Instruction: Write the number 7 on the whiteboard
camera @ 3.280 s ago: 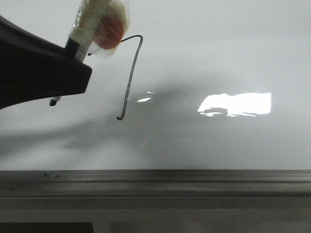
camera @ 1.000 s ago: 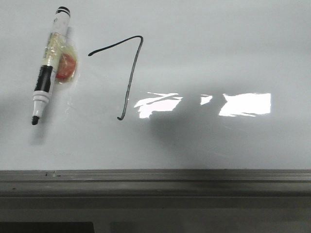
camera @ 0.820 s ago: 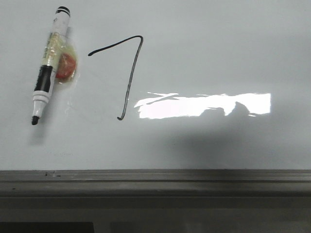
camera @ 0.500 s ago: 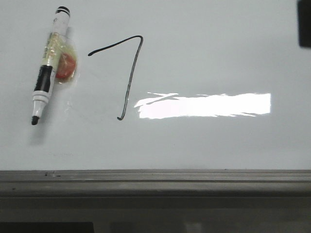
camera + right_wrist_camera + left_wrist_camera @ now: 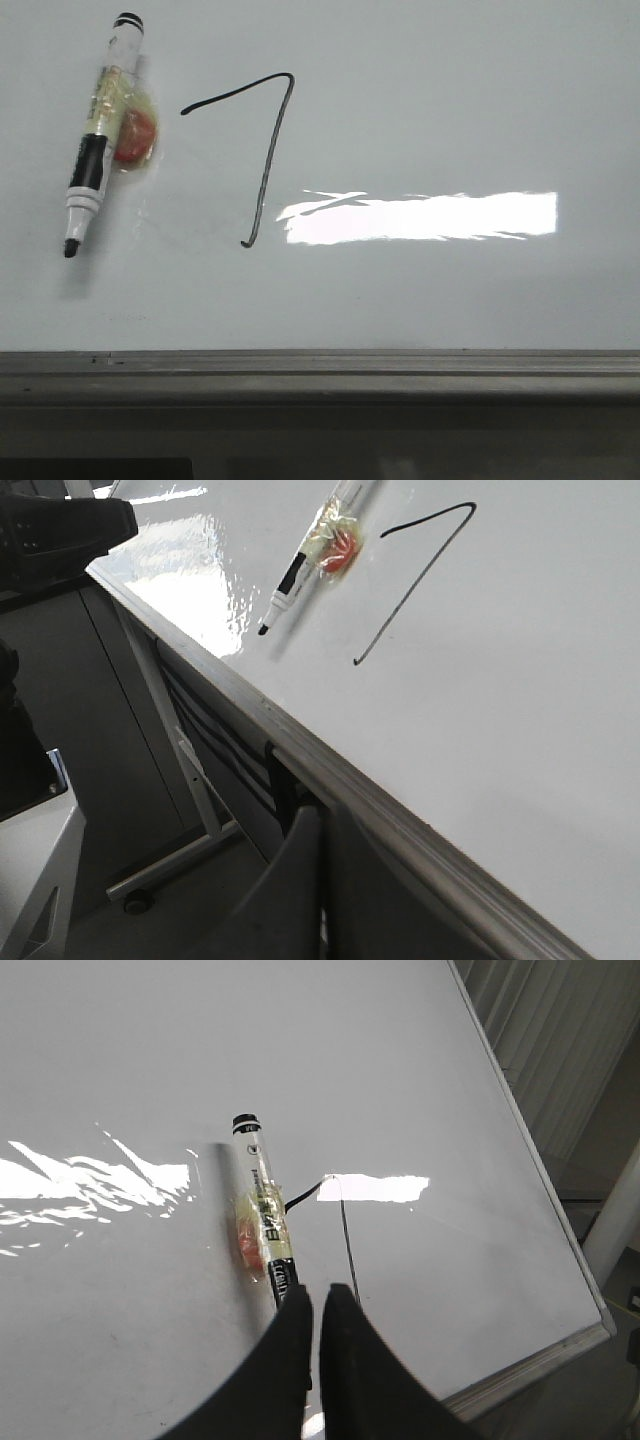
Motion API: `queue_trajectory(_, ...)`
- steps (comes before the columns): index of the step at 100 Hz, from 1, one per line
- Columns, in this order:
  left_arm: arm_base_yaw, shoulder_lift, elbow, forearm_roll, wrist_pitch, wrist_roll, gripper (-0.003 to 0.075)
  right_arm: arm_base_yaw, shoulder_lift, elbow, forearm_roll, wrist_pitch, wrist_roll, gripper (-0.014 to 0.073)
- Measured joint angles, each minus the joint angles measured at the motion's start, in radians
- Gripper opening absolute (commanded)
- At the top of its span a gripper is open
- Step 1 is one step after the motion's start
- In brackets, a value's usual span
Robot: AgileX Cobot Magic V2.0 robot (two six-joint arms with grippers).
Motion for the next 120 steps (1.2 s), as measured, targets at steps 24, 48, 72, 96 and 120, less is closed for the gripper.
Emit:
queue_trajectory(24, 0.0, 0.0, 0.0, 0.0, 0.0, 0.0, -0.0018, 0.0, 0.0, 0.0, -0.002, 0.002, 0.0, -0.0065)
queue_trajectory(48, 0.0, 0.0, 0.0, 0.0, 0.0, 0.0, -0.0018, 0.0, 0.0, 0.0, -0.002, 0.002, 0.0, -0.0067)
queue_trajectory(72, 0.009, 0.0, 0.026, 0.0, -0.002, 0.0, -0.0018, 0.0, 0.0, 0.0, -0.002, 0.002, 0.0, -0.0067)
queue_trajectory(96, 0.176, -0.005, 0.052, 0.07, 0.001, 0.0, -0.0018, 0.0, 0.0, 0.0, -0.002, 0.002, 0.0, -0.0067)
queue_trajectory(120, 0.419, -0.083, 0.052, 0.196, 0.009, 0.0, -0.0018, 0.0, 0.0, 0.0, -0.002, 0.002, 0.0, -0.0067)
